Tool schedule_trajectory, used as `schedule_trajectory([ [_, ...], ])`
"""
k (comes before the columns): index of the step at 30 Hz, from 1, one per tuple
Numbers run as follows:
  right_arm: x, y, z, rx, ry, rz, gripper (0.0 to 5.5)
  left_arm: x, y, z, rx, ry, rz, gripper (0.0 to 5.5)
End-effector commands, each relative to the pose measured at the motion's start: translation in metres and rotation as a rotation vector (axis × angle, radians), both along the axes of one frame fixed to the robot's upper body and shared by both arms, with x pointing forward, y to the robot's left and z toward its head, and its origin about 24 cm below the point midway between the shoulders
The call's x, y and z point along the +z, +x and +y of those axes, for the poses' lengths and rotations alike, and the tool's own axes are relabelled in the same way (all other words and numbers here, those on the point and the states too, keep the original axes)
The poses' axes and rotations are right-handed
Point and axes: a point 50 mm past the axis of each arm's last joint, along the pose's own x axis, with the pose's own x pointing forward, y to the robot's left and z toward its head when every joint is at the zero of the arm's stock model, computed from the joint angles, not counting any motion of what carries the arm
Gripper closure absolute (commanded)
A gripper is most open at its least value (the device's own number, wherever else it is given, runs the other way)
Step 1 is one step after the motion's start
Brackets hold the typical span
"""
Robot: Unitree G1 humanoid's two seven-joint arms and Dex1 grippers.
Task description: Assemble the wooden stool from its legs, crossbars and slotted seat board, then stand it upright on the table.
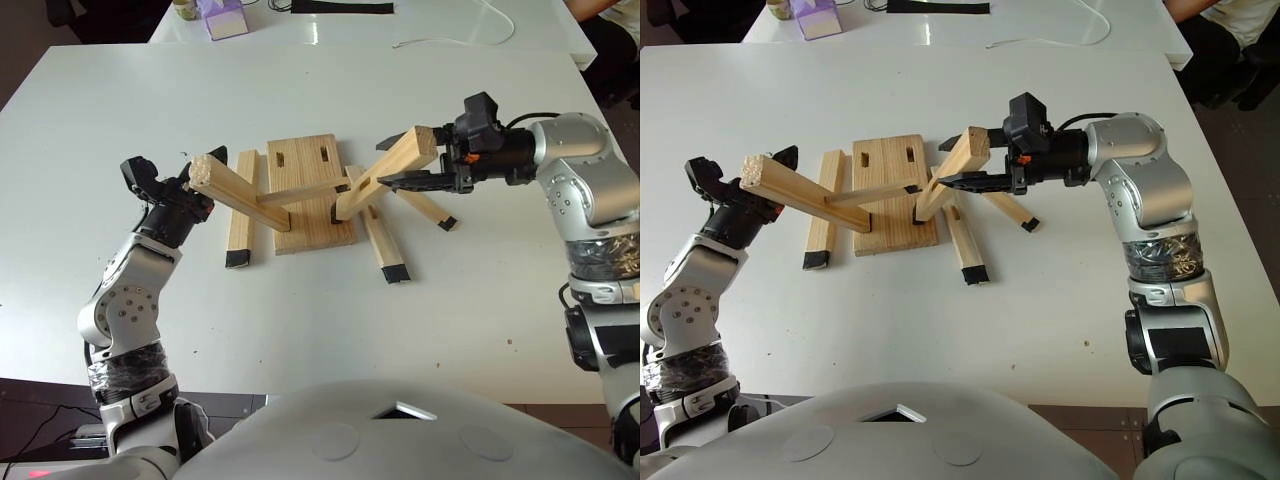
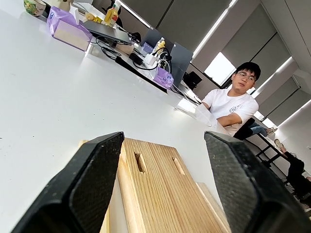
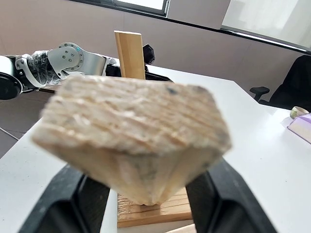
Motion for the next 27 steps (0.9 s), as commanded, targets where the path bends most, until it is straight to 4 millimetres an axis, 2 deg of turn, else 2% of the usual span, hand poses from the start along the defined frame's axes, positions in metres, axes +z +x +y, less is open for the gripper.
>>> schedule_trajectory([
  [1, 0.003, 0.008, 0.003, 0.025, -0.045, -0.005, 3.49, -0.004, -0.007, -0.005, 0.012, -0.014, 0.007, 2.43],
  [11, 0.014, 0.019, 0.005, 0.036, -0.049, -0.017, 3.49, -0.009, -0.015, -0.007, 0.046, -0.033, 0.008, 2.43],
  [18, 0.011, 0.018, 0.004, 0.069, -0.101, -0.007, 3.49, -0.010, -0.017, -0.009, 0.064, -0.046, 0.001, 2.43],
  [21, 0.015, 0.017, 0.007, 0.099, -0.103, -0.007, 3.49, -0.013, -0.026, -0.009, 0.074, -0.052, 0.013, 2.43],
  [27, 0.014, 0.020, 0.008, 0.113, -0.135, -0.003, 3.49, -0.015, -0.028, -0.012, 0.092, -0.058, 0.010, 2.43],
])
